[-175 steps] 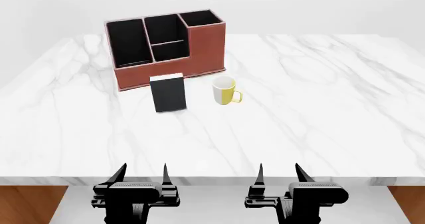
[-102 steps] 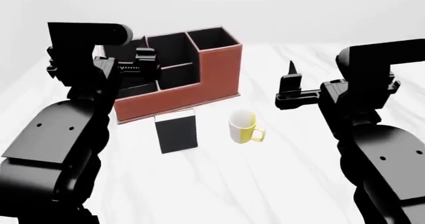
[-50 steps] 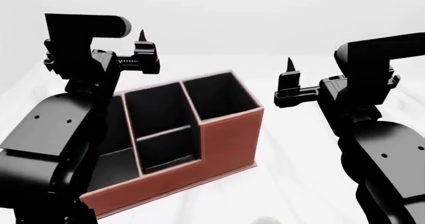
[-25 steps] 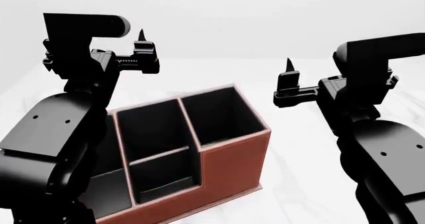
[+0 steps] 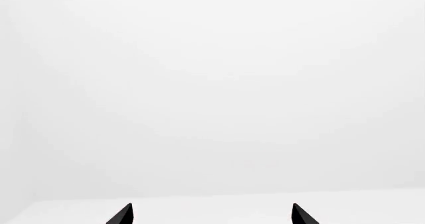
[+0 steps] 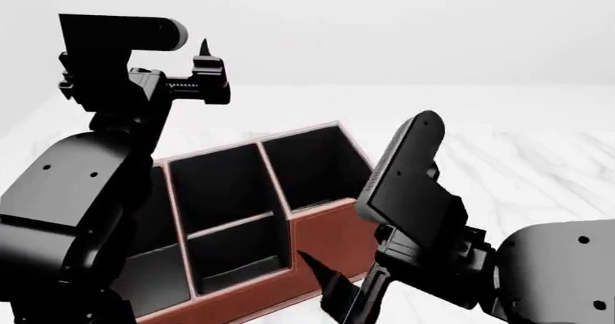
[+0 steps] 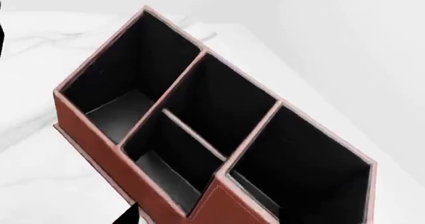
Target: Pick up the book and place it in the right compartment of the caddy.
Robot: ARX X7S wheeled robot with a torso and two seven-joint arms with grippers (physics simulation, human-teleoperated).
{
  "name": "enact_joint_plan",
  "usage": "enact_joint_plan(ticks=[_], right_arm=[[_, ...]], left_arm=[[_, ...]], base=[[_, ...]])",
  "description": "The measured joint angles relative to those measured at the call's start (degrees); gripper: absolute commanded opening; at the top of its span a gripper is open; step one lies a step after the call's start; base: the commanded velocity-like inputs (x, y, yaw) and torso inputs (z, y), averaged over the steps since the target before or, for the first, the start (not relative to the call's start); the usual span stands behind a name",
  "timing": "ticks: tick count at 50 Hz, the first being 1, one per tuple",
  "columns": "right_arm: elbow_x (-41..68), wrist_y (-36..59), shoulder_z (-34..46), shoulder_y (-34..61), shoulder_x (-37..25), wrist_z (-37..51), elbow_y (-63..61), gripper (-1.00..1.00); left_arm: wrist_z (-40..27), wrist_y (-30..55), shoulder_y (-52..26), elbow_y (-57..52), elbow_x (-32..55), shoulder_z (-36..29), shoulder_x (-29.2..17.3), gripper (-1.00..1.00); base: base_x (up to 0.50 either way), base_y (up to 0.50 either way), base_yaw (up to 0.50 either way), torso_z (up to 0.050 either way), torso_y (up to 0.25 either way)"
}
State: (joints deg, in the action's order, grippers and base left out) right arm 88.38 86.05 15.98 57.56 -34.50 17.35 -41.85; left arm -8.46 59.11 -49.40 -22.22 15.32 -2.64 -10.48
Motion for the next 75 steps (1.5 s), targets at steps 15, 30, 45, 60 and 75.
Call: enact_joint_plan(ticks=[15,30,45,60,75], right_arm=[[18.90,-0.67,8.28,5.08,-5.11,4.65,-1.07,1.00],[23.37,-0.85,14.67,7.74,-4.56,5.52,-0.54,1.00],[20.42,0.67,21.67,8.58,0.77,3.13,1.94,1.00],[11.18,1.17,27.15,7.98,6.37,-4.26,4.39,1.00],[3.34,-0.38,32.92,6.55,11.06,-10.23,6.16,1.00]], left_arm=[[-0.40,0.34,-0.18,-0.28,0.44,-0.27,-0.39,1.00],[-0.80,0.04,-0.14,-0.05,0.72,-0.77,-0.59,1.00],[-1.20,-0.30,-0.23,0.28,0.95,-1.33,-0.72,1.00],[-1.65,-0.06,-0.50,-0.02,1.38,-1.68,-0.89,1.00],[-2.01,-0.12,-0.59,-0.11,1.76,-1.96,-1.13,1.00]], base=[[0.00,0.00,0.00,0.000,0.000],[0.00,0.00,0.00,0.000,0.000],[0.00,0.00,0.00,0.000,0.000],[0.00,0.00,0.00,0.000,0.000],[0.00,0.00,0.00,0.000,0.000]])
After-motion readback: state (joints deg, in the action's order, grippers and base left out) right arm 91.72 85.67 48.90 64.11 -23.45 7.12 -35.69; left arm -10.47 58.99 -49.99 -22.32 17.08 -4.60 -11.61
